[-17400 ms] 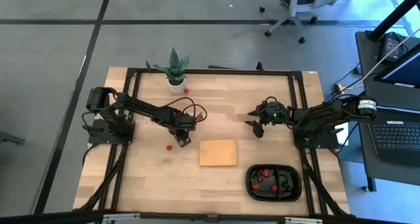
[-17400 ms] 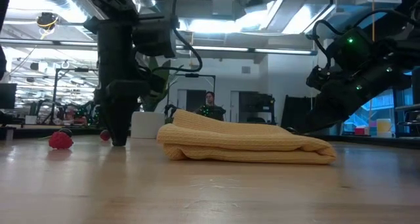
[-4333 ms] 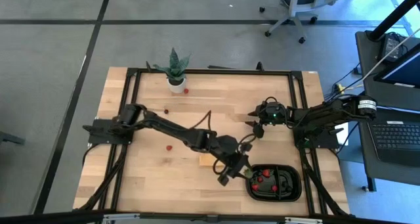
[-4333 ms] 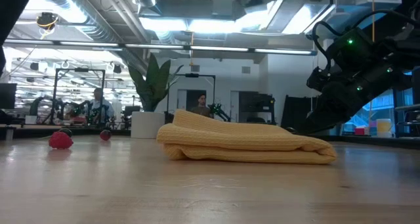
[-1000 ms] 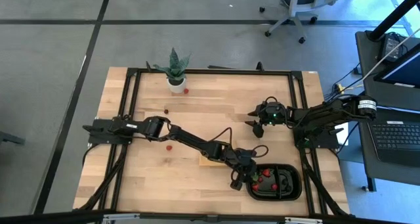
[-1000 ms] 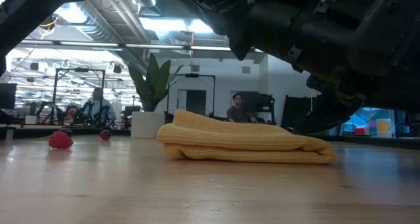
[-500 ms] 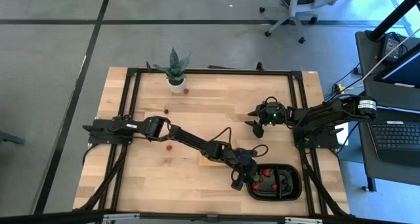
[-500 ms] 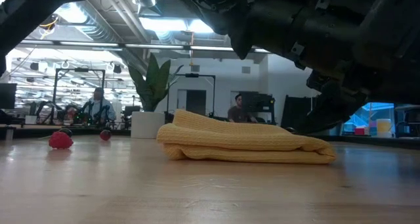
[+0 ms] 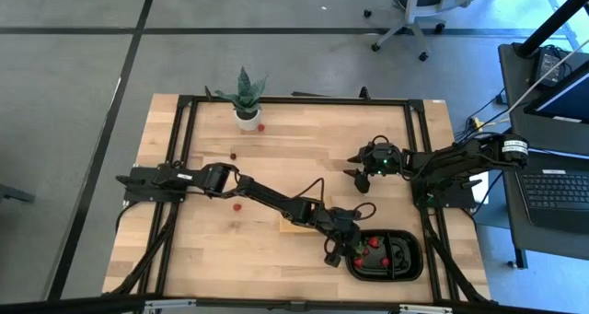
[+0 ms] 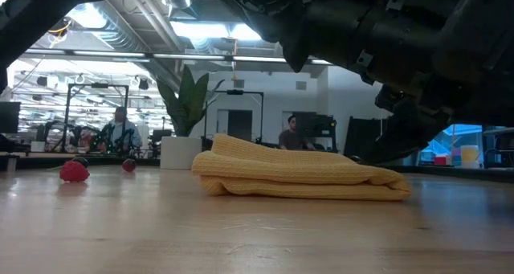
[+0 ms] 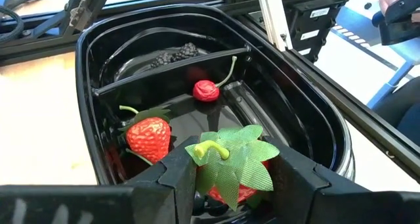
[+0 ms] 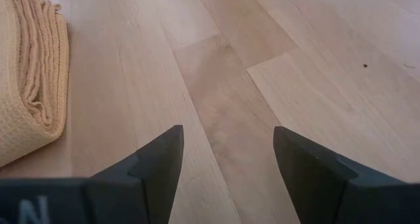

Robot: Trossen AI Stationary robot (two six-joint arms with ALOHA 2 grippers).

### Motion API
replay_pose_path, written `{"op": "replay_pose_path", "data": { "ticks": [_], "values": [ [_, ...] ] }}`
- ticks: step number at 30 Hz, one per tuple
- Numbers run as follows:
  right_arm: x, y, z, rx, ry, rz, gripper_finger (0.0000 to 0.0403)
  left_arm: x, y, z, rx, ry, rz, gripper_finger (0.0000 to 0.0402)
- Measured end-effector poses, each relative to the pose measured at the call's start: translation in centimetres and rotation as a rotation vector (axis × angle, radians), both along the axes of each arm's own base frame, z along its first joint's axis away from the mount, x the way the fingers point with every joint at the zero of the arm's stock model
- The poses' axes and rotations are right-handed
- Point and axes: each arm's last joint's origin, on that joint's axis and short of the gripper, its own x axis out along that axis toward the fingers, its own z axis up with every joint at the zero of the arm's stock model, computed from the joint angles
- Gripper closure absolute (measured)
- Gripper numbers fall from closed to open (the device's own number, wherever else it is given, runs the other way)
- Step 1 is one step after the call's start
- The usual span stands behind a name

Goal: Pick and placing Produce into tupperware
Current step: Put the red strawberry into the black container, then put the red raspberry into the black container

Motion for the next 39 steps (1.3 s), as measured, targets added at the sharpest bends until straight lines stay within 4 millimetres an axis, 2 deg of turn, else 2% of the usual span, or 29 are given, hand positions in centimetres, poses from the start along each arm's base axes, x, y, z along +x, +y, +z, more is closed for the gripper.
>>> {"op": "replay_pose_path", "data": {
  "ticks": [10, 21, 31, 33, 37, 39],
  "values": [
    [0.0, 0.0, 0.0, 0.0, 0.0, 0.0, 0.0166, 0.0, 0.0, 0.0, 0.0, 0.0, -0.001, 0.0256],
    [0.0, 0.0, 0.0, 0.0, 0.0, 0.0, 0.0166, 0.0, 0.0, 0.0, 0.0, 0.0, -0.001, 0.0192],
    [0.0, 0.0, 0.0, 0.0, 0.0, 0.0, 0.0166, -0.1, 0.3, 0.1, -0.005, 0.041, 0.012, 0.0186],
    [0.0, 0.0, 0.0, 0.001, 0.0, 0.0, 0.0166, -0.4, 1.3, 0.8, 0.004, 0.097, 0.029, 0.0188],
    [0.0, 0.0, 0.0, 0.003, 0.006, 0.0, 0.0166, -1.4, 4.3, 5.4, 0.028, 0.14, 0.108, 0.0189],
    [0.0, 0.0, -0.1, 0.006, 0.007, -0.003, 0.0166, -2.0, 5.7, 6.9, 0.054, 0.173, 0.164, 0.0189]
  ]
}}
